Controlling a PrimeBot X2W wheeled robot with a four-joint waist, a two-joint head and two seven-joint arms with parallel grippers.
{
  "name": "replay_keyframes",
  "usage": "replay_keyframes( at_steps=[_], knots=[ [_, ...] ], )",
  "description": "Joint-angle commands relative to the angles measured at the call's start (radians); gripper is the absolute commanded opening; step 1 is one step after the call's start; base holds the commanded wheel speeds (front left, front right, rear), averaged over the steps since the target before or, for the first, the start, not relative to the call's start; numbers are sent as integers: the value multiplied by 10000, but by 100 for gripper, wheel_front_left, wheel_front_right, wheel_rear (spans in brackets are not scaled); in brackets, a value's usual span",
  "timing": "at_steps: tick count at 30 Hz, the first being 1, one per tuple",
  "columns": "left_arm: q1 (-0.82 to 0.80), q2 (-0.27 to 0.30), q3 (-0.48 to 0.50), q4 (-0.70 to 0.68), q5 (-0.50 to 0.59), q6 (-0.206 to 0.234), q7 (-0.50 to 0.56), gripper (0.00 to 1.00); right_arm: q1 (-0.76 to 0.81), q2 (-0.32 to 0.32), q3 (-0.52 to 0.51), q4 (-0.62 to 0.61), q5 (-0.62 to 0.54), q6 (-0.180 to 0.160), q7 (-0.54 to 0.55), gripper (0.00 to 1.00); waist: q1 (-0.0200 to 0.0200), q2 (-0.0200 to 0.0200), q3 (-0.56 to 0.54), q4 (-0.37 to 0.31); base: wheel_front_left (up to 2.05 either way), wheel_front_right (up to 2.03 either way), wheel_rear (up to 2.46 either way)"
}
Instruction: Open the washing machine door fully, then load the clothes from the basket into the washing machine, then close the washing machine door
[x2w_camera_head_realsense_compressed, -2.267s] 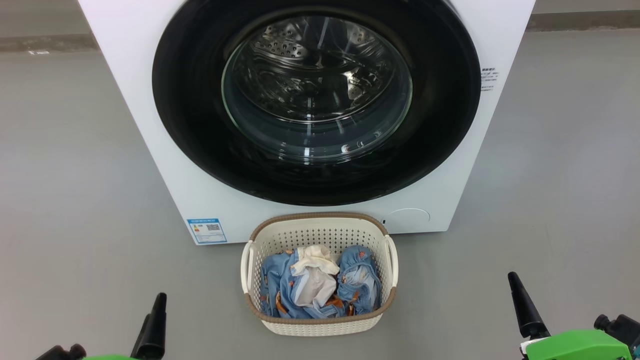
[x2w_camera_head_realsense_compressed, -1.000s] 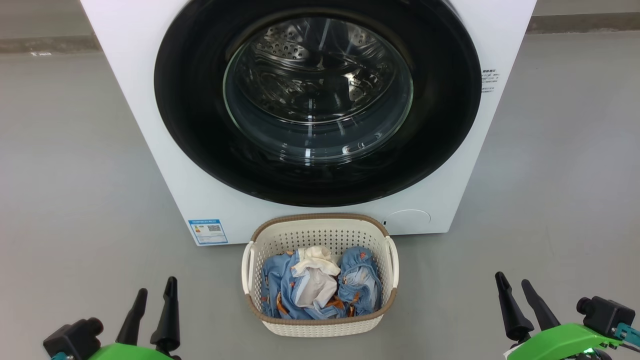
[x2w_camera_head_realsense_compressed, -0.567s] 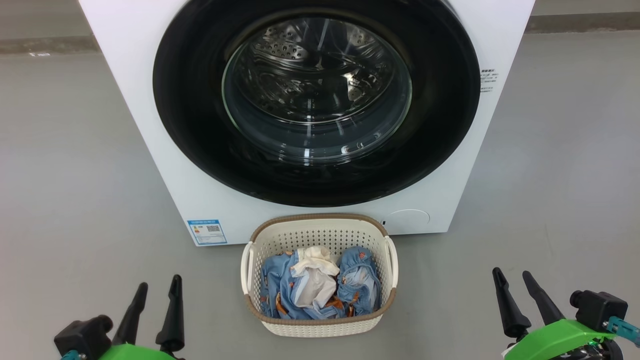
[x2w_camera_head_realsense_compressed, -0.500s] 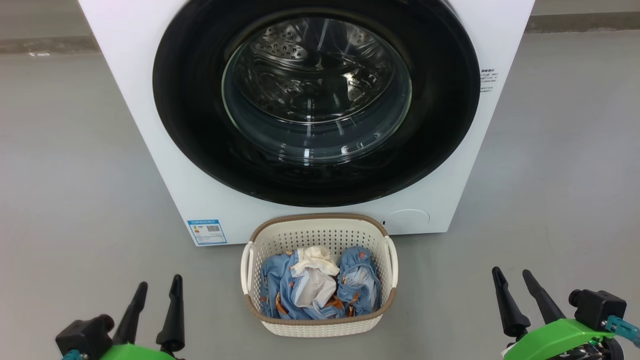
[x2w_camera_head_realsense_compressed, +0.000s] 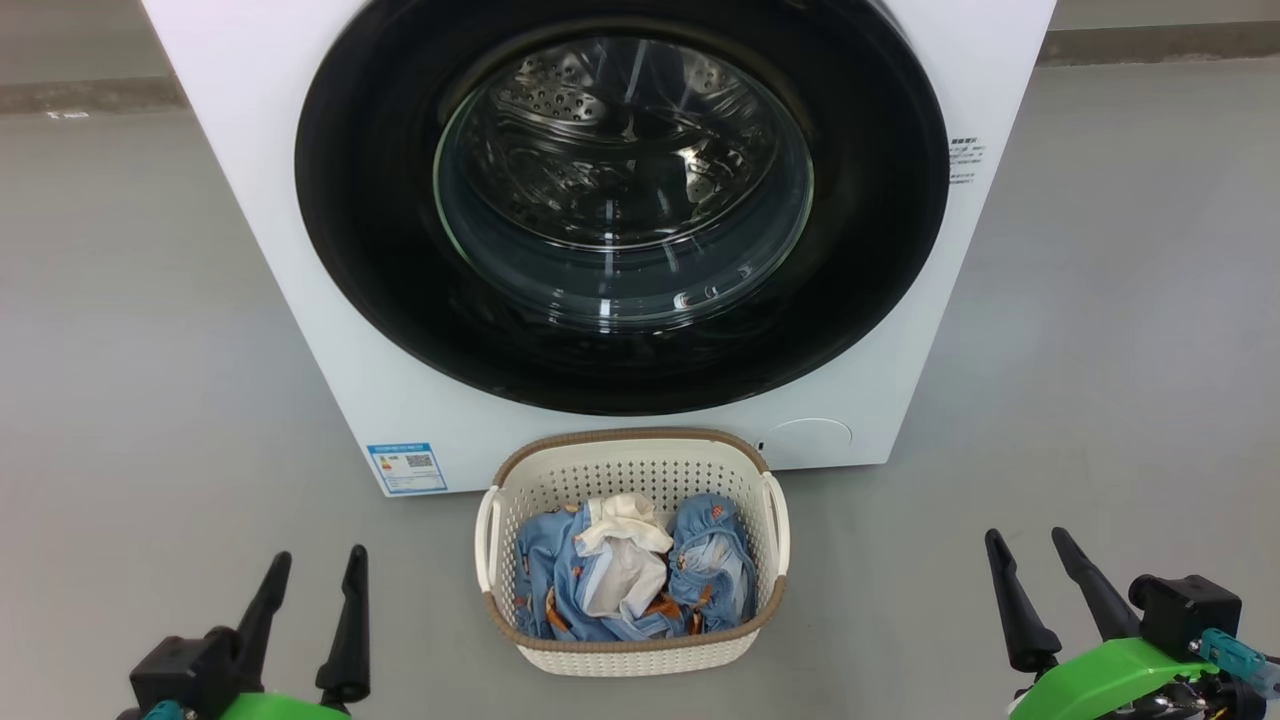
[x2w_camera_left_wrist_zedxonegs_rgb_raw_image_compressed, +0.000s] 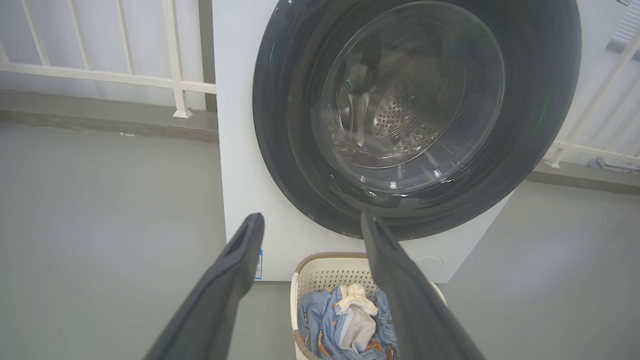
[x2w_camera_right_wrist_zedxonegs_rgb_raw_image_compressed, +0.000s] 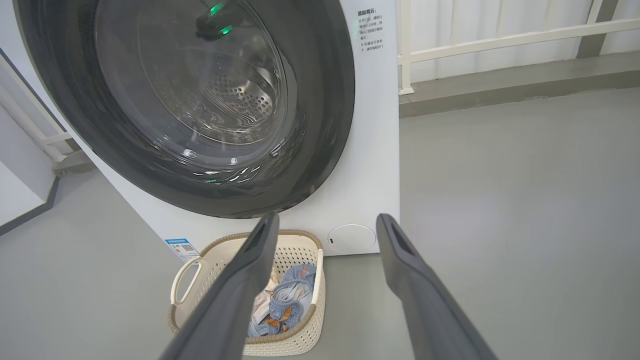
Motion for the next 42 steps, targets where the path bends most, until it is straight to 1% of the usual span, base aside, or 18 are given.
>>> replay_keyframes(
  at_steps=[1,9,24,29,35,42],
  knots=[
    [-550,246,278,-229,374,-25,-175,100,-362,-151,147,-307,-445,15,-222,100,-1,-1,8,-27,0,0,0],
    [-620,337,246,-127,1118,-27,-404,100,-292,-95,-154,-380,-1283,16,-465,100,-1,-1,8,-72,0,0,0],
    [-671,318,448,200,1141,-27,-404,100,-168,24,-417,-532,-1289,16,-489,100,-1,-1,5,-68,0,0,0],
    [-687,419,253,195,1294,-27,-404,100,-154,74,-387,-580,-1309,16,-488,100,-1,-1,12,-59,26,-4,-22],
    [-669,386,400,213,1381,-27,-404,100,-125,74,-356,-623,-1281,16,-476,100,-1,-1,25,-68,65,42,-108],
    [-692,415,350,169,1300,-27,-404,100,-114,80,-329,-669,-1283,16,-476,100,-1,-1,112,-47,116,93,-209]
  ],
)
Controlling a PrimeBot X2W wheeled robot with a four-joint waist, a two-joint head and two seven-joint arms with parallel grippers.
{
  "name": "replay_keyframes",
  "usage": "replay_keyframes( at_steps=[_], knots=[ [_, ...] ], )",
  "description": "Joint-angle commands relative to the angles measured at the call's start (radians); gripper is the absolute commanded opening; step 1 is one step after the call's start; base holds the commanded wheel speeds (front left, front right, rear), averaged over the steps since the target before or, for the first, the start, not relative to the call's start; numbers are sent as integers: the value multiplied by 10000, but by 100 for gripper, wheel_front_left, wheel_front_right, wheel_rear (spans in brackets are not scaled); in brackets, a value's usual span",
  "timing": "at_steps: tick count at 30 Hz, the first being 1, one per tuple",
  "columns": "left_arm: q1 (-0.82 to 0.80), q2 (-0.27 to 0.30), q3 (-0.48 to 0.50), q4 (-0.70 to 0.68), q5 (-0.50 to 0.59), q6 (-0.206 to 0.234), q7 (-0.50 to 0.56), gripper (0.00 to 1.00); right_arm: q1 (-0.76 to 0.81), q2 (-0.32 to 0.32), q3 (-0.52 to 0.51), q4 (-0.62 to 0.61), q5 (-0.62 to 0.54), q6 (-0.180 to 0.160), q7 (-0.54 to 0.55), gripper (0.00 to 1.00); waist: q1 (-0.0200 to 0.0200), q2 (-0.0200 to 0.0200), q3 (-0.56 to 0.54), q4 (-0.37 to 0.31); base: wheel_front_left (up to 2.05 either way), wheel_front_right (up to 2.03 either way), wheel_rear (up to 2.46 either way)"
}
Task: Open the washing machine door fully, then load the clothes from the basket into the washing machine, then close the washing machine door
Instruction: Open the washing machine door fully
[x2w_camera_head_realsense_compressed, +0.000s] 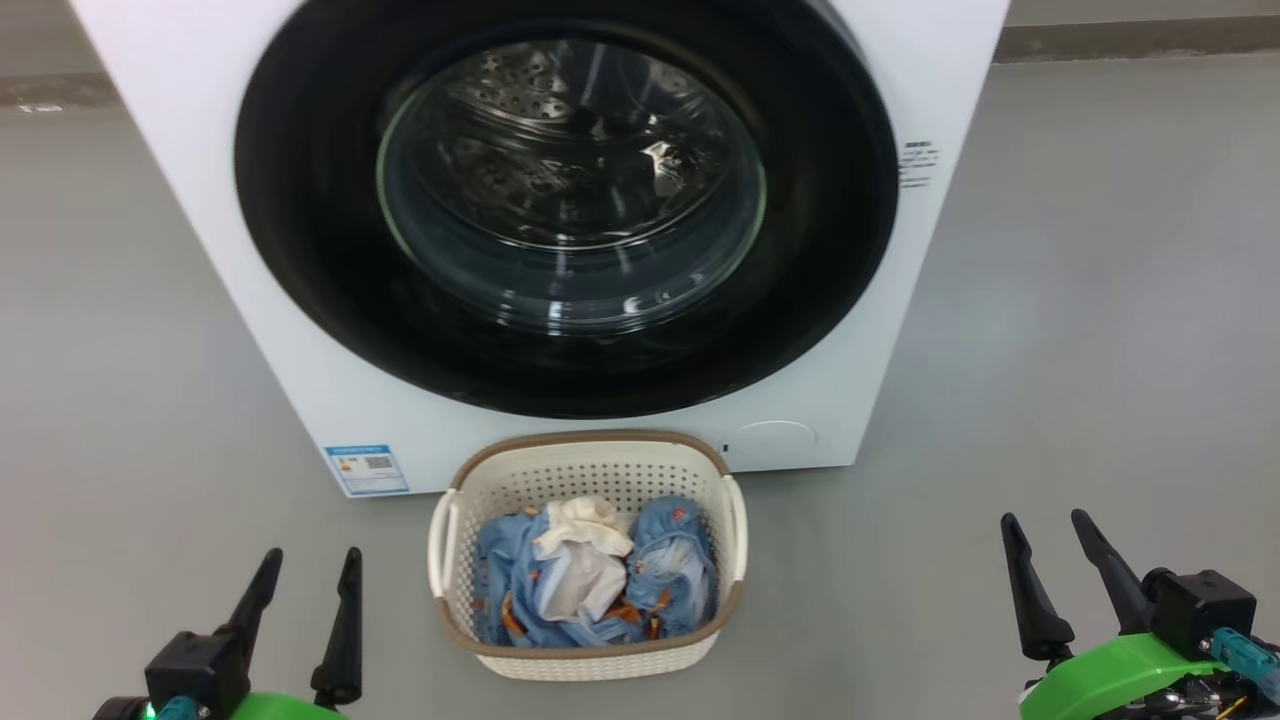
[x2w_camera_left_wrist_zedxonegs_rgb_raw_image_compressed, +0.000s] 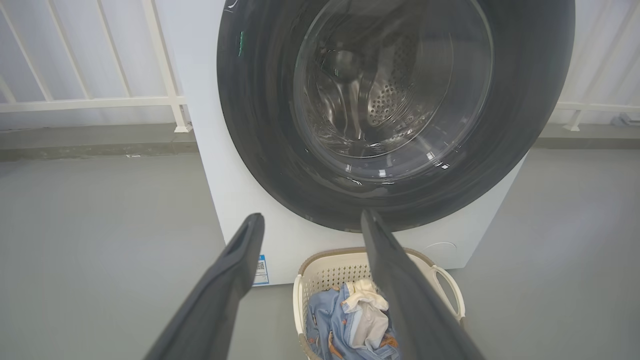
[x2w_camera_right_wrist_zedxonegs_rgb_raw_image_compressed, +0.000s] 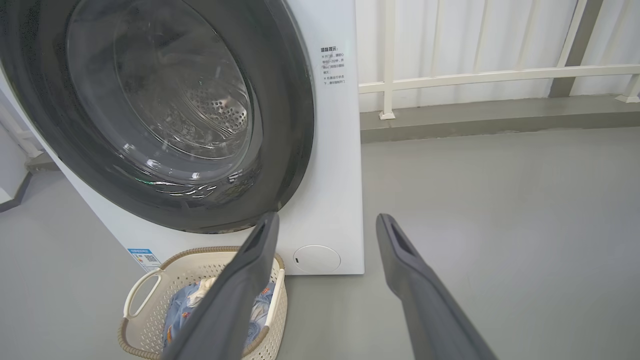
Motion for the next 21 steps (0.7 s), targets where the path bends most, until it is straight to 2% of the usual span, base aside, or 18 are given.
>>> replay_keyframes(
  at_steps=[1,14,21],
  knots=[
    [-487,210,319,-247,-10,-16,-136,100,-134,-108,229,-294,-132,16,-83,100,0,-1,23,5,135,111,-246],
    [-611,149,350,-322,-178,-16,-136,100,-240,-95,245,-287,-159,16,-119,100,0,-1,222,27,136,110,-246],
    [-598,205,309,-471,-578,-16,-136,100,-268,-55,220,-270,-171,16,-135,100,0,-1,227,32,134,50,-183]
  ],
)
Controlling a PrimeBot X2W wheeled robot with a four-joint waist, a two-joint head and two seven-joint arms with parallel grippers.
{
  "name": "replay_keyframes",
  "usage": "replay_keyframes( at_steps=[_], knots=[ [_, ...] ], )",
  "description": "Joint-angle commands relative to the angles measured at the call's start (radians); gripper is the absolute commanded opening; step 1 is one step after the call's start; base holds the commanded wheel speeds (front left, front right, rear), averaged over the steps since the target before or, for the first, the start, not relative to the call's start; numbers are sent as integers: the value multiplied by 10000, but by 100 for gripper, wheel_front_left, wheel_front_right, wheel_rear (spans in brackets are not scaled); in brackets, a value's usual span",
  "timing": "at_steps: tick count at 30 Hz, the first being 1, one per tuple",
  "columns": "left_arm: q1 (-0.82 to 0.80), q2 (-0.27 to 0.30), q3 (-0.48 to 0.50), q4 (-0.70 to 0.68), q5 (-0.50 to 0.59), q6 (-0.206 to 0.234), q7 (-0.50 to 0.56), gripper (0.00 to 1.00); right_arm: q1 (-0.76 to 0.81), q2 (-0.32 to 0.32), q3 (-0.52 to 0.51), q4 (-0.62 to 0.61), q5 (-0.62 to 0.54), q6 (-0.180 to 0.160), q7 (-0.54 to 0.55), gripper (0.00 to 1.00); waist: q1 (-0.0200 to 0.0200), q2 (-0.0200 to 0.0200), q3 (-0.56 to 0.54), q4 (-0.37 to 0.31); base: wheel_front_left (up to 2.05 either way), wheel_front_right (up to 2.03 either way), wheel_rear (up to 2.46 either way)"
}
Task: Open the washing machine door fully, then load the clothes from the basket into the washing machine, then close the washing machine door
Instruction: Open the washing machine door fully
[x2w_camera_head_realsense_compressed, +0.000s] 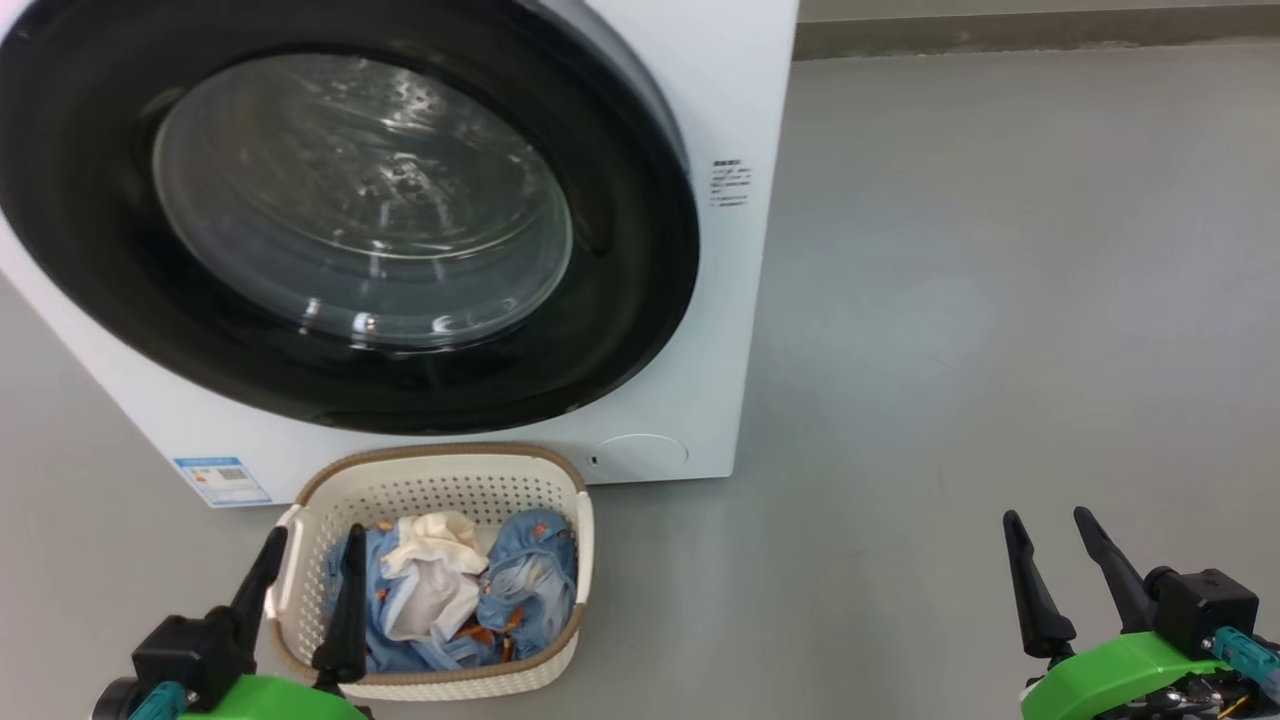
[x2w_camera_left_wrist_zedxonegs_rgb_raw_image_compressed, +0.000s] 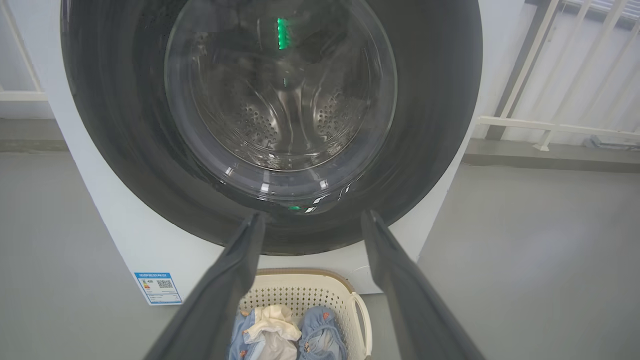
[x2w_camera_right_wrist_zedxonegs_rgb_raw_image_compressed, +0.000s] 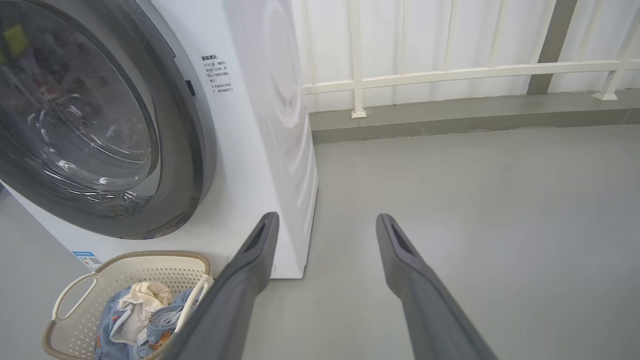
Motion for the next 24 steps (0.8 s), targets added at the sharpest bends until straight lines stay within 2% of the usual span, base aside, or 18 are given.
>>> replay_keyframes(
  at_steps=[1,13,14,16,18,19,24],
  knots=[
    [-388,255,327,-259,18,-16,-134,100,-264,-44,220,-225,-170,16,-110,100,0,-1,-3,1,68,61,-129],
    [-412,234,203,-226,-46,-16,-134,100,-360,7,286,-126,-101,16,-134,100,0,-1,48,54,19,19,-39],
    [-416,227,192,-227,-49,-16,-134,100,-377,12,314,-112,-88,16,-138,89,0,-1,51,62,0,0,0],
    [-427,212,179,-241,-55,-16,-134,100,-423,19,358,-95,-60,16,-149,35,0,-1,65,78,0,0,0],
    [-437,192,162,-248,-60,-16,-134,100,-487,28,399,-95,-26,16,-169,3,0,-1,86,100,0,0,0],
    [-442,181,151,-250,-64,-16,-134,100,-531,41,431,-113,18,16,-184,0,0,-1,99,112,0,0,0],
    [-428,97,126,-268,-77,-16,-134,100,-888,225,502,-292,705,16,-266,0,0,-1,166,162,0,0,0]
  ],
)
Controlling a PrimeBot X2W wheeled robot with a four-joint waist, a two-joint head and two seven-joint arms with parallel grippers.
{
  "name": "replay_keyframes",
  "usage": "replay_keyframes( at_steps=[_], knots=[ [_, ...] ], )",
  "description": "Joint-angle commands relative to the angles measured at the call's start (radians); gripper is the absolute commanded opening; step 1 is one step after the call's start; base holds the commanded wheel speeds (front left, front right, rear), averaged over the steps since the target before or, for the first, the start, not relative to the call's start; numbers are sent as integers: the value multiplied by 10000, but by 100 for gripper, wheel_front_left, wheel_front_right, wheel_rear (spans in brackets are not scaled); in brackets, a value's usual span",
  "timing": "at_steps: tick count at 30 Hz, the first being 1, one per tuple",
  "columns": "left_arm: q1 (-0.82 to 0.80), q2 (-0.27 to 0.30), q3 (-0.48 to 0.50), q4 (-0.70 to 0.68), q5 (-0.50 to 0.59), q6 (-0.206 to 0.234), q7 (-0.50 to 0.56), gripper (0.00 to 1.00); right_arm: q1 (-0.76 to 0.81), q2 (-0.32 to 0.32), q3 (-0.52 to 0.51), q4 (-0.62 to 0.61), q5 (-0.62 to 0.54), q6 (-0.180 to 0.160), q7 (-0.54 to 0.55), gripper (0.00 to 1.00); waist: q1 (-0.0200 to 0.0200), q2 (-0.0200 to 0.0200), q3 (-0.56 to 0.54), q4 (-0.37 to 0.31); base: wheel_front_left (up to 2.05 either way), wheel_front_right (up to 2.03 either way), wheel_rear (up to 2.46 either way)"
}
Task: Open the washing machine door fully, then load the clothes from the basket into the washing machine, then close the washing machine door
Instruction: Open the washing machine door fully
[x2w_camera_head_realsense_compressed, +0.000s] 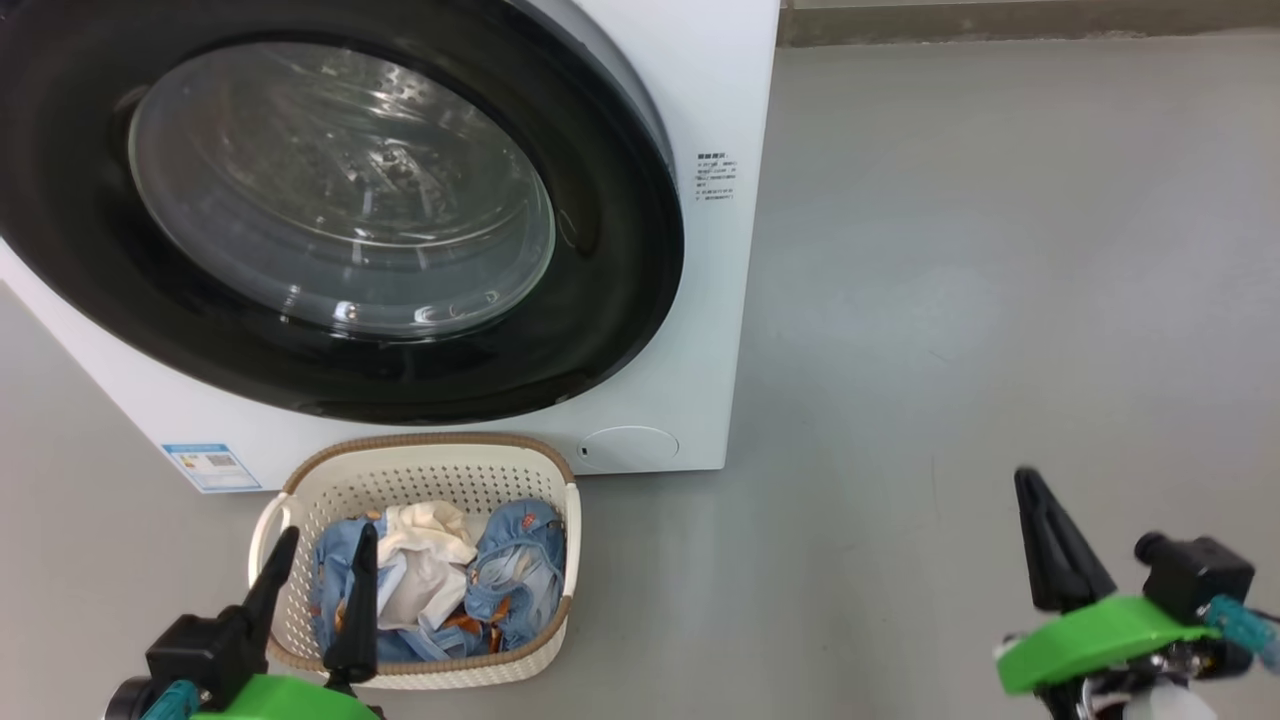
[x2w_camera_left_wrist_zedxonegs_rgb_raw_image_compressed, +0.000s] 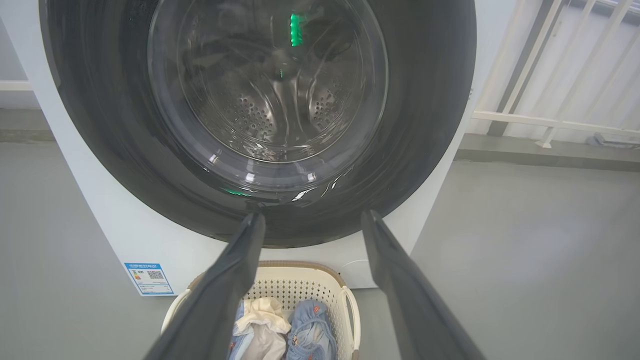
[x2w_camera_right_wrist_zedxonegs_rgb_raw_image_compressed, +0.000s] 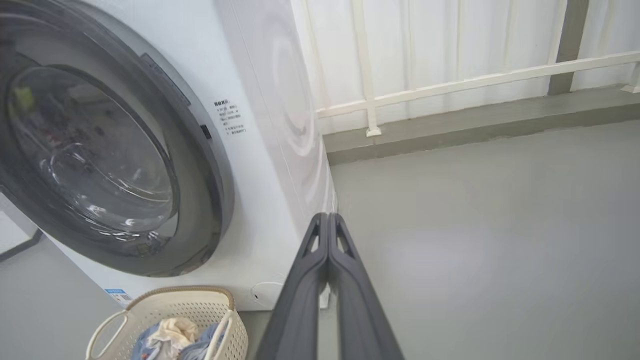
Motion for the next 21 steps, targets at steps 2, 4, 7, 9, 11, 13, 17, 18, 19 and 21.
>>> replay_keyframes(
  at_steps=[2,4,7,9,11,13,17,18,19,21],
  knots=[
    [-398,101,320,-256,-48,-16,-134,100,-671,87,338,-437,771,16,-190,0,0,-1,42,28,0,0,0],
    [-401,77,307,-253,-47,-16,-134,100,-945,140,451,-594,1294,16,-204,0,0,-1,66,49,0,0,0],
    [-433,48,275,-260,-51,-16,-134,100,-1395,208,444,-906,2137,16,-209,0,0,-1,123,91,0,0,0],
    [-485,40,238,-259,-63,-16,-134,100,-1703,232,550,-1101,2665,16,-210,0,0,-1,171,137,0,0,0],
    [-560,32,243,-273,-71,-16,-134,100,-2031,221,552,-1227,3010,16,-211,0,0,-1,251,197,0,0,0],
    [-629,21,242,-280,-80,-16,-134,100,-2396,225,575,-1274,3421,16,-212,0,0,-1,317,263,0,0,0],
    [-762,-7,168,-300,-100,-16,-134,100,-3234,167,586,-1343,4116,16,-212,0,0,-1,484,433,0,0,0],
    [-762,-7,168,-300,-100,-16,-134,100,-3234,167,586,-1343,4116,16,-212,0,0,-1,484,433,0,0,0],
    [-796,-16,149,-302,-107,-16,-134,100,-3453,153,591,-1365,4320,16,-213,0,0,-1,519,479,0,0,0],
    [-875,-32,104,-322,-128,-16,-134,100,-3853,118,643,-1374,4760,16,-213,0,0,-1,629,582,0,0,0]
  ],
)
